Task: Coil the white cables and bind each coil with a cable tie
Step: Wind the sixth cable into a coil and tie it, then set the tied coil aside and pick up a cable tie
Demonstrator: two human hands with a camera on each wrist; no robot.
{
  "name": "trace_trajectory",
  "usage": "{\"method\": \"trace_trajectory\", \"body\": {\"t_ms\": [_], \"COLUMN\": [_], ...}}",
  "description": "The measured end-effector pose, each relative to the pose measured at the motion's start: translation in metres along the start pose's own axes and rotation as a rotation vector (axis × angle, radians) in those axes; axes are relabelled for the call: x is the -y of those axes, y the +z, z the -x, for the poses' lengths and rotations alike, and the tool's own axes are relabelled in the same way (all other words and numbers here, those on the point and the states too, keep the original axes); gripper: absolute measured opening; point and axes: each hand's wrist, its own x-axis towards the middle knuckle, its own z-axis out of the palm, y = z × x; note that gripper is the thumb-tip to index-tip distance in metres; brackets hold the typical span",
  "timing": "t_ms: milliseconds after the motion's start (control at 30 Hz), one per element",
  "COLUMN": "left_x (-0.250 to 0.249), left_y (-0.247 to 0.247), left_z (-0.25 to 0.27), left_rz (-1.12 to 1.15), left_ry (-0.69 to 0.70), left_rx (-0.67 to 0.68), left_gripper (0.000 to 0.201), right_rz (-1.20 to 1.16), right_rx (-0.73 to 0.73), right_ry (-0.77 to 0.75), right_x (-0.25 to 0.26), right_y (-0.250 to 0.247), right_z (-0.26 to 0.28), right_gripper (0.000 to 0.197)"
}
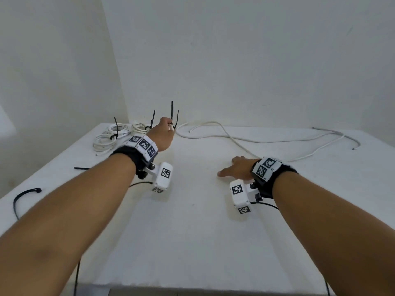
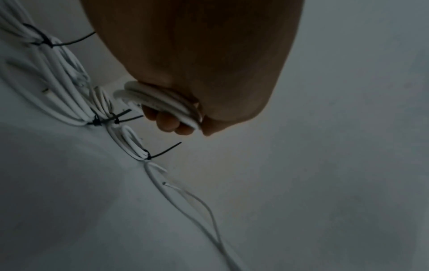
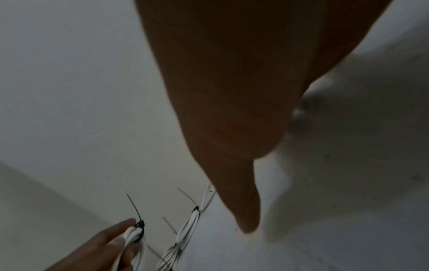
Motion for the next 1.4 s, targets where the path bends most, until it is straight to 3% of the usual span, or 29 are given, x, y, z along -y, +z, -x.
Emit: {"method": "trace_trajectory", "body": {"t_ms": [233,433,533,700,800,967,1200,1400], "left_x": [0.014,0.031,0.039,0.051,0.046,0.01,-0.047,-0.057], "left_y": [0.022,0.028,0.021,0.015,0.011,0.012,0.057,0.094], "left_z": [-0.033,-0.055,-0.063,-0.072,-0.071,-0.077,-0.112,-0.156], "left_rz": [-0.279,-0.426,-0.52,-0.589,-0.573,-0.347,-0.344,-0.369], "left_ry": [-0.017,-0.024,-0.002,-0.009,0.028,0.196,0.263,0.145], "left_rx": [0.147,0.184,0.157,0.134,0.117,-0.059,0.081,0.124], "left_gripper": [0.056,0.045,0.027,0.048,0.038,0.013,0.017,0.037], "right_rz": [-0.028,-0.021,-0.014,-0.011,-0.004,-0.017,-0.01,-0.045], "right_rx": [0.122,0.143,0.129,0.139,0.146,0.163,0.17,0.203], "right_ry": [0.019,0.035,0.042,0.037,0.036,0.038,0.041,0.04], "right_x": [-0.005,-0.001,0.005,0.006,0.006,0.006,0.006,0.006], "right_y": [0.001,-0.002,0.001,-0.001,-0.002,-0.005,-0.005,-0.007], "right_z": [-0.002,0.004,0.012,0.017,0.018,0.021,0.018,0.018], "right_gripper": [0.108,0.109,0.108,0.108,0.11,0.111,0.113,0.112]}}
